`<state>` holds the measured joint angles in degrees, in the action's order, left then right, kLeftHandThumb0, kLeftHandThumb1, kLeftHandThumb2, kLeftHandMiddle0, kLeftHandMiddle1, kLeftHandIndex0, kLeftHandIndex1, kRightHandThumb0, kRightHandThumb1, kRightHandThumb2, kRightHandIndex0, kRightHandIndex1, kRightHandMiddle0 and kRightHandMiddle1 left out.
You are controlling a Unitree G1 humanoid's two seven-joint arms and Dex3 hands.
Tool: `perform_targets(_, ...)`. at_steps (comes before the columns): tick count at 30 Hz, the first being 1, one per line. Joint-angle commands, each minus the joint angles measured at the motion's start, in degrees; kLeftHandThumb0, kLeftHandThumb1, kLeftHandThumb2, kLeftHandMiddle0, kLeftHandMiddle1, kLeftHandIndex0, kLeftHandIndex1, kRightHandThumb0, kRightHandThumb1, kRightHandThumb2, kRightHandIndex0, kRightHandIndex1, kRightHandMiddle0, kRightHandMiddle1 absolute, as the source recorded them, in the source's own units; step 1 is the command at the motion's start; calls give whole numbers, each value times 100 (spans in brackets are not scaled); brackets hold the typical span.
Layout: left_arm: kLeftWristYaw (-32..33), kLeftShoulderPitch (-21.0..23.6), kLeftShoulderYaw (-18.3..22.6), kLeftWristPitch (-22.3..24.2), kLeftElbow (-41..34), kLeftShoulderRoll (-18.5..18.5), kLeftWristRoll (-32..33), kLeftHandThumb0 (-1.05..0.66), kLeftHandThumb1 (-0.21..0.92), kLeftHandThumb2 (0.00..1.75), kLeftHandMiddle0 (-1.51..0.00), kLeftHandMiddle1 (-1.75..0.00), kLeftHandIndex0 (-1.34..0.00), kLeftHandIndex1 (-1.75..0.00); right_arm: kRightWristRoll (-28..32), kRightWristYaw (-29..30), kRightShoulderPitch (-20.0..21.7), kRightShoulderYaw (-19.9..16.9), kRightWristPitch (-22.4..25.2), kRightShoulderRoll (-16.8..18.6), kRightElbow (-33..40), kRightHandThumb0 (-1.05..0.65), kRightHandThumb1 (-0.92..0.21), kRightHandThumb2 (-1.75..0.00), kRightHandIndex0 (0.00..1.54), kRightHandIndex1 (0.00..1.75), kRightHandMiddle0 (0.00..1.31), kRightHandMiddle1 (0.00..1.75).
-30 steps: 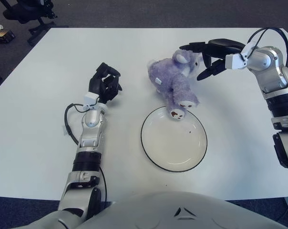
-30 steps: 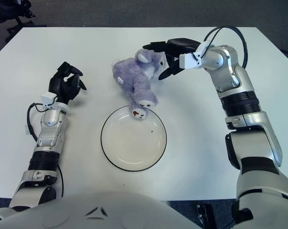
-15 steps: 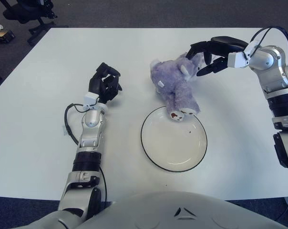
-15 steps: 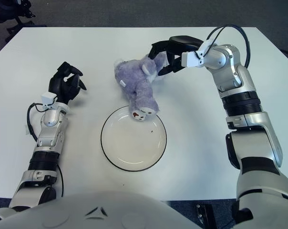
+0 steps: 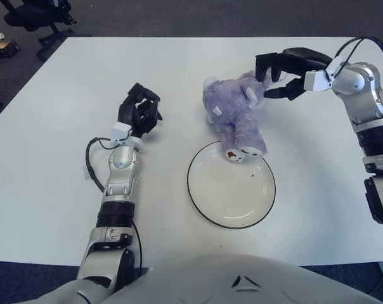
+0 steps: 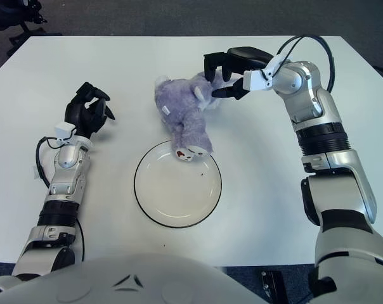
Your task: Put the doll into the plate.
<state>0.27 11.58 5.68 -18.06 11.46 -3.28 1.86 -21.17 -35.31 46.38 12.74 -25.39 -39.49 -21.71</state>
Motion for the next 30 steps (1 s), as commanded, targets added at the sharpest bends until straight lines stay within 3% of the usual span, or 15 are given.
perform_targets(1,-37,-318,9,-12,236,71,66,-26,92,45,-92,-175,-54,-175,4,53,21,-83,-50,-97,-31,0,-49,-110,38,170,39,175)
perform_targets(25,-1,-331,4,35,195,93,36,-26,92,45,-92,-175,-54,-175,-51,180,-35,-180,64,-139,161,0,-46,-113,38,170,43,175)
perform_targets(27,1,-328,4,36,198,94,34,-26,92,45,-92,-175,-54,-175,-81,192,-35,-189,89,-156,213,0,-55,-100,34,171,43,166)
perform_targets(30,-2,-328,5,38,201,92,37,-26,92,45,-92,-175,-54,-175,-137,209,-37,-190,129,-182,281,0,-80,-56,37,157,34,153)
